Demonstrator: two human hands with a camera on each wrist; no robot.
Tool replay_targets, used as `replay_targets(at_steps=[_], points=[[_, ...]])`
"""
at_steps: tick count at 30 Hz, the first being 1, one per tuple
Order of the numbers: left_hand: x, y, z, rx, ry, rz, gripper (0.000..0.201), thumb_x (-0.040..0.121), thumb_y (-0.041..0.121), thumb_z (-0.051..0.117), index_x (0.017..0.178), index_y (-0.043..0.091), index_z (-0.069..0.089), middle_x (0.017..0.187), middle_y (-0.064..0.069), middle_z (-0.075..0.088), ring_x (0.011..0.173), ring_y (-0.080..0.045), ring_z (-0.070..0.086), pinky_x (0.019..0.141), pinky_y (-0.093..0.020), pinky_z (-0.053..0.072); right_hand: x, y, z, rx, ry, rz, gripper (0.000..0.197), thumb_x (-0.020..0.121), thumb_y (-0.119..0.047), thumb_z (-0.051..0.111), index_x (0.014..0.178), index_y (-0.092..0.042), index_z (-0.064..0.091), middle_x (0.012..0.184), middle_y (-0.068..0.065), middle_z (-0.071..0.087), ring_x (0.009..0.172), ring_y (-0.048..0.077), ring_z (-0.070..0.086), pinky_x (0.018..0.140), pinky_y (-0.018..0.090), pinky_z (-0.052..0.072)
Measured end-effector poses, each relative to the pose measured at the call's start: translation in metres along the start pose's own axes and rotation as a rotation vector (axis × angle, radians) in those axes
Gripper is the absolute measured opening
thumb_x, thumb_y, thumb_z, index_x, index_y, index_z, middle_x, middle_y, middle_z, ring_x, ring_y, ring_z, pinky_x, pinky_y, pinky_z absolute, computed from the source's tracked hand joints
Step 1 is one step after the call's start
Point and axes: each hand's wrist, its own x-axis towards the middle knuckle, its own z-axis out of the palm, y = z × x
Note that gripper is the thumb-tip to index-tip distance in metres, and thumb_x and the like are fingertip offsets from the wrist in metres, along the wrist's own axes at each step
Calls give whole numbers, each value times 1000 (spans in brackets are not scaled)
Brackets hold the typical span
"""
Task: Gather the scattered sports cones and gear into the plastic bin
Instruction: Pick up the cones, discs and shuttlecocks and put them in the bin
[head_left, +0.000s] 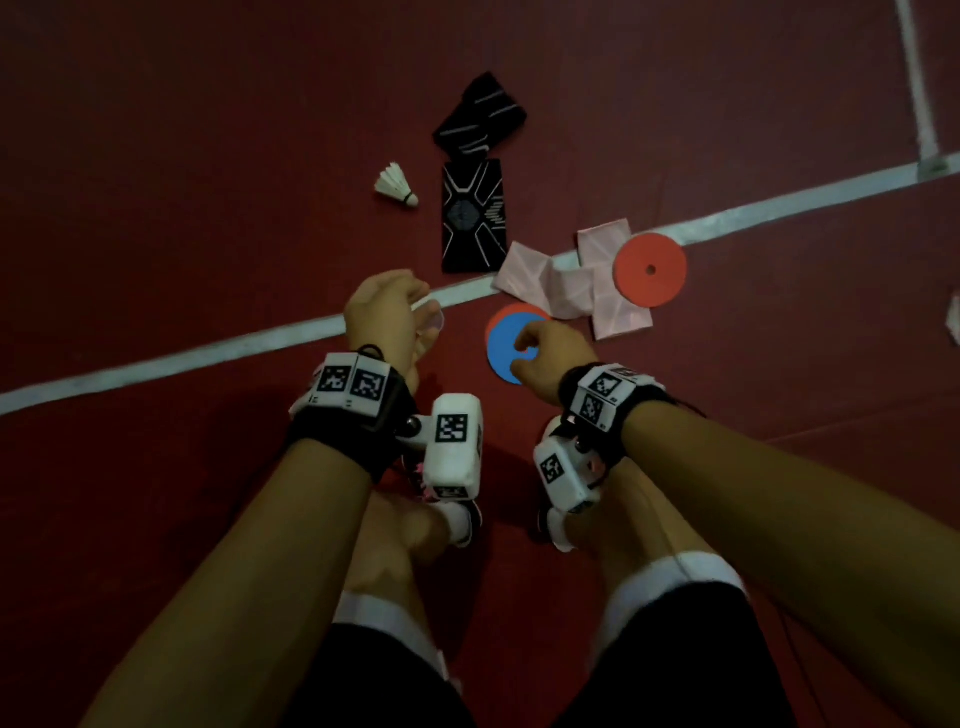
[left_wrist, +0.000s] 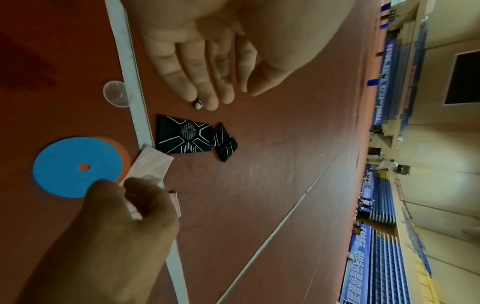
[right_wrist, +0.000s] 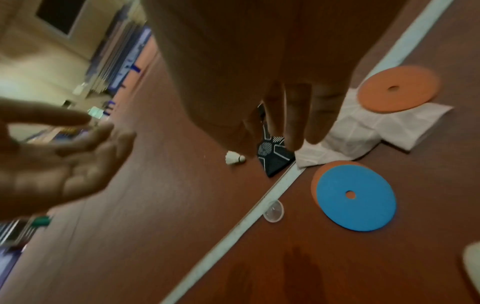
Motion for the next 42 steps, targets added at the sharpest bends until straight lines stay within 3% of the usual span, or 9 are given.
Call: replay_targets(at_steps=[10, 13, 15, 23, 27, 30, 35, 39, 42], points=[[177, -61, 25, 202, -55, 319, 15, 90, 7, 53, 91, 20, 61, 95, -4, 69, 78, -15, 65, 58, -25, 45, 228, -18, 158, -389, -208, -310, 77, 84, -17, 65, 150, -22, 27, 155, 14, 20, 136, 38, 32, 106, 42, 39], [189, -63, 43, 392, -221, 529, 12, 91, 13, 57, 96, 22, 63, 91, 8, 66, 83, -8, 65, 64, -19, 47, 263, -12, 181, -580, -277, -387, 60, 101, -19, 45, 154, -23, 17, 152, 3, 20, 134, 28, 31, 110, 45, 33], [191, -61, 56, 452, -300, 641, 10, 91, 16, 59, 95, 24, 63, 89, 11, 64, 79, -2, 63, 63, -12, 47, 276, 0, 191, -617, -141, -424, 43, 103, -17, 40, 146, -19, 35, 146, 3, 31, 125, 27, 37, 104, 44, 35], [209, -55, 79, 521, -263, 648, 17, 86, 23, 65, 103, 22, 62, 100, 10, 62, 87, 0, 58, 70, -13, 47, 273, 31, 117, 101, 188, -189, 38, 71, -42, 76, 90, -19, 52, 95, -1, 54, 79, 16, 49, 66, 28, 38], [229, -53, 85, 593, -233, 686, 41, 82, 25, 68, 121, 26, 52, 117, 4, 49, 97, -7, 50, 77, -17, 44, 246, 11, 53, 580, 306, -328, 47, 70, -24, 83, 101, -11, 50, 90, 2, 54, 75, 12, 48, 64, 32, 42], [231, -53, 98, 413, -343, 468, 56, 77, 24, 70, 129, 25, 48, 119, 2, 54, 101, -12, 58, 78, -25, 51, 227, -4, 25, 586, 228, -481, 54, 62, -23, 83, 106, -15, 53, 101, 6, 62, 84, 12, 58, 70, 29, 52], [229, -73, 114, 469, -400, 479, 32, 83, -11, 46, 91, 16, 61, 98, -10, 66, 88, -26, 68, 69, -36, 57, 226, 29, 42, 680, 271, -440, 67, 52, -38, 89, 109, -22, 60, 93, -4, 66, 76, 3, 62, 67, 24, 53], [233, -82, 118, 712, -349, 757, 37, 83, -6, 45, 92, 26, 62, 94, 13, 61, 85, 1, 58, 69, -13, 49, 251, 75, 84, 299, 245, -182, 72, 61, -69, 74, 115, -26, 56, 108, -5, 61, 94, 16, 61, 80, 32, 52], [232, -79, 119, 685, -368, 789, 37, 80, -7, 50, 94, 25, 63, 91, 16, 59, 80, 7, 56, 67, -12, 47, 263, 127, 111, -285, 42, -58, 84, 66, -65, 75, 131, -18, 47, 133, 7, 47, 121, 29, 46, 94, 37, 44]])
